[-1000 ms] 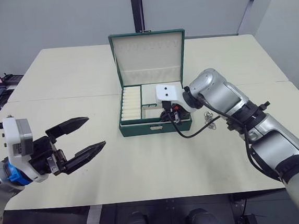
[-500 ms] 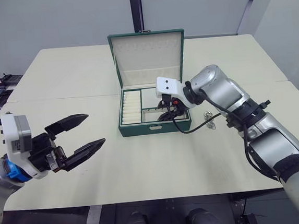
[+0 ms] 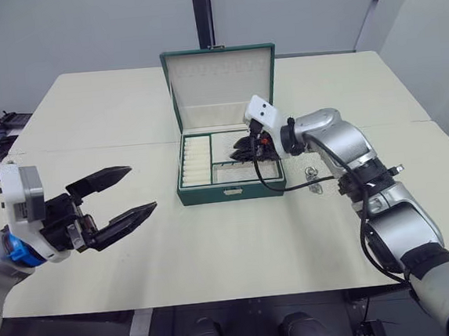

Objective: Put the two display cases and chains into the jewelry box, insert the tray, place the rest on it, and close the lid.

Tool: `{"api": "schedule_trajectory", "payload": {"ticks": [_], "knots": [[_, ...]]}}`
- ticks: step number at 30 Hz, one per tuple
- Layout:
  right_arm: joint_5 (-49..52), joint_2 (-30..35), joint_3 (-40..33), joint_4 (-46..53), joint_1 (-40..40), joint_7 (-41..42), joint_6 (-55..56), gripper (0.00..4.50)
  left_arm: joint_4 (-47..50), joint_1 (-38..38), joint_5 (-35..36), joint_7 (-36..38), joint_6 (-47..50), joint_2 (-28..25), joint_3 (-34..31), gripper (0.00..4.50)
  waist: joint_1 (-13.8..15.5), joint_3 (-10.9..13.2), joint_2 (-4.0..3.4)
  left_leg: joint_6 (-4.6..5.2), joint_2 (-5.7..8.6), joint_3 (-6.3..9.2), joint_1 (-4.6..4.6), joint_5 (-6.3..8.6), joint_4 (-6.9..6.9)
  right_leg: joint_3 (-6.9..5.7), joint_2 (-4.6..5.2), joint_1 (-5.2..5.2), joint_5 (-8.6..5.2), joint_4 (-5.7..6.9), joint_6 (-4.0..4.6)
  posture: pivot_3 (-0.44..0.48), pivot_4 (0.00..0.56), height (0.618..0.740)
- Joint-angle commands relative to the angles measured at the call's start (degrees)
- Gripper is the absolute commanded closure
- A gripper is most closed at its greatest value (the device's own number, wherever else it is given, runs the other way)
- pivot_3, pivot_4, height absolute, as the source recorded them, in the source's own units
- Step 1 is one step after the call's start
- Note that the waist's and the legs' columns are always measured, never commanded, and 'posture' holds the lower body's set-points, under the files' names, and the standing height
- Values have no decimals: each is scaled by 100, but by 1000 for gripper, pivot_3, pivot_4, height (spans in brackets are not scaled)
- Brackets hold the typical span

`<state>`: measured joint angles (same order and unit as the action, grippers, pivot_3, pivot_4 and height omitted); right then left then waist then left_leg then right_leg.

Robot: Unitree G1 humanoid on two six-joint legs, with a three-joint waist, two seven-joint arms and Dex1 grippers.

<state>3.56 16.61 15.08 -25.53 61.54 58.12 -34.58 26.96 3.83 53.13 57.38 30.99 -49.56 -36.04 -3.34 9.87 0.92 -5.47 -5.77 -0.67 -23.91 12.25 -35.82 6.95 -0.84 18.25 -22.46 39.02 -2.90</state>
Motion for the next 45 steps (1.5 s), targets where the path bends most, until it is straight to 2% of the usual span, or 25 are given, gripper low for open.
{"api": "schedule_trajectory", "payload": {"ticks": [1, 4, 17, 29, 37, 41, 45], "knots": [[78, -137, -277, -370, 143, -319, 351, 3836, -84, -29, 38, 45, -17, -198, -385, 0, -1, 0, 1, -1, 0, 0, 0, 0, 0, 0, 0, 0, 0, -1, 0, 0, 150, 726], [34, -269, -348, -784, 159, -520, 635, 4480, -152, -61, 77, 7, 1, -231, -469, 0, -7, 1, 0, -3, 0, -1, 0, -2, 1, 0, 0, 1, 0, -1, 0, 0, 150, 726], [-108, -417, -287, -1581, 96, -773, 1029, 4480, -33, 0, 252, -173, 202, -203, -625, 0, -9, 0, 2, -4, -1, -1, 1, -2, 2, 0, 1, 0, 0, 0, 0, 0, 150, 726], [-193, -390, -170, -1543, -34, -655, 1065, 4480, 84, -16, 318, -316, 285, -231, -574, 0, -8, -1, 3, -5, -1, 1, 2, -3, 1, -2, 1, -2, 0, 1, 0, 0, 150, 726], [-217, -376, -167, -1467, -99, -593, 1066, 4480, 95, 232, 267, -188, 162, -142, -678, 0, -8, -1, 4, -5, -1, 0, 2, -3, 1, -2, 1, -1, 0, 1, 0, 0, 150, 726], [76, -256, -467, -682, -23, -596, 666, 4480, 27, 286, 245, -88, 86, -132, -683, 0, -6, 0, 3, -5, -1, 0, 0, -3, 2, -2, 1, 0, 0, 1, 0, 0, 150, 726], [514, 168, -931, 925, -285, -653, 127, 4480, -90, 241, 247, 22, 57, -191, -710, 0, 25, 3, 2, -6, -1, 0, -9, -2, 3, -3, 2, 3, 0, -2, 0, 0, 150, 726]]}}
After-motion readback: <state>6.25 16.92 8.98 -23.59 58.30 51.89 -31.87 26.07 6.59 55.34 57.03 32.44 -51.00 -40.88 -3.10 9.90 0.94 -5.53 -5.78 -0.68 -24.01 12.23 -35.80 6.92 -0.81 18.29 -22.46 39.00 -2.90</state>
